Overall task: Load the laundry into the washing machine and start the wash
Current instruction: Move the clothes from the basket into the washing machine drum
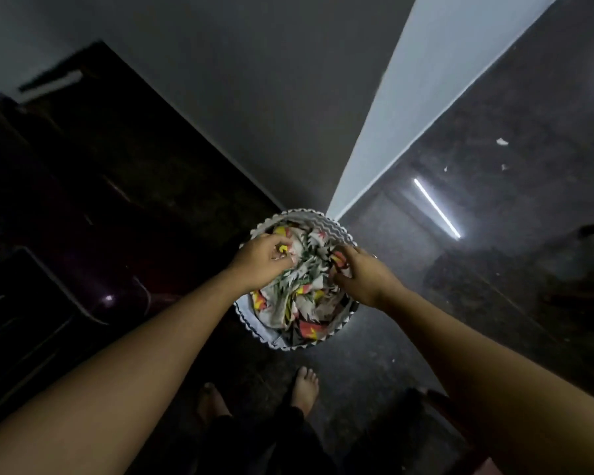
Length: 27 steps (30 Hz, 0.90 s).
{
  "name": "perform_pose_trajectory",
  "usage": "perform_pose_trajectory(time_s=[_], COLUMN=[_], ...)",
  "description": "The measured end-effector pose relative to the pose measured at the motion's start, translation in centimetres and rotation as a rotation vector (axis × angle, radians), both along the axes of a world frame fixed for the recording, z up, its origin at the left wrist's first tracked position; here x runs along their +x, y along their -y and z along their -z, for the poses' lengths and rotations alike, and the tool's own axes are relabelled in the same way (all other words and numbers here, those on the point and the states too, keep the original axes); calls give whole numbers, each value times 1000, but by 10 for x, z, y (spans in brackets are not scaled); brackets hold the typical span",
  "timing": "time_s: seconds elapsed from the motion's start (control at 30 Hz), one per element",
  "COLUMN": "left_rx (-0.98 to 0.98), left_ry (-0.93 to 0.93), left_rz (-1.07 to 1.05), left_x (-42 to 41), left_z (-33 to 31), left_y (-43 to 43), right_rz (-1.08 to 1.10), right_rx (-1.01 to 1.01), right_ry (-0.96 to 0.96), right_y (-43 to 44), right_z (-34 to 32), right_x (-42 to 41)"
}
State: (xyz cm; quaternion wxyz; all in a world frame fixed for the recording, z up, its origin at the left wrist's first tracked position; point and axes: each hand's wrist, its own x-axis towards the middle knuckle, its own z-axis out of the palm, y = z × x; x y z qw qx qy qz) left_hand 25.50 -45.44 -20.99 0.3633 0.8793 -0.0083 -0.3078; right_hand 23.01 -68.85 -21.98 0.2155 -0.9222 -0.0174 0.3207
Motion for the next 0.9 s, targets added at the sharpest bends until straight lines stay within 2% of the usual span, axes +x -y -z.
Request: perform_pose_trajectory(time_s=[0.17,0.3,0.43,0.53,0.6,0.7,0.73,0.8,0.9], left_rx=[84,255,233,297,265,263,257,106,-294], left_ry=[-192,-174,-253,-159,-103,-16,-41,-164,-289], left_rz=[-46,-23,-75,-75,-154,-207,-229,-346,-615], left_x=[-18,-33,-44,-50,-53,-56,-55,-53,-43], left_z=[101,158,194,213,214,204,203,193,163], left_y=[-1,1,6,4,2,-2,-5,-6,5], right_rz=[8,-16,50,143,165,111,99,75,63], right_rx=[74,129,234,321,329,299,292,273,224], right_ry=[-85,-97,-208,-264,-244,-180,-163,-101,45], right_y=[-12,-23,-26,-26,-23,-19,-19,-21,-23], right_z=[93,145,178,189,187,180,178,173,169], right_x=[-15,-18,-23,-30,-34,-40,-41,-41,-37])
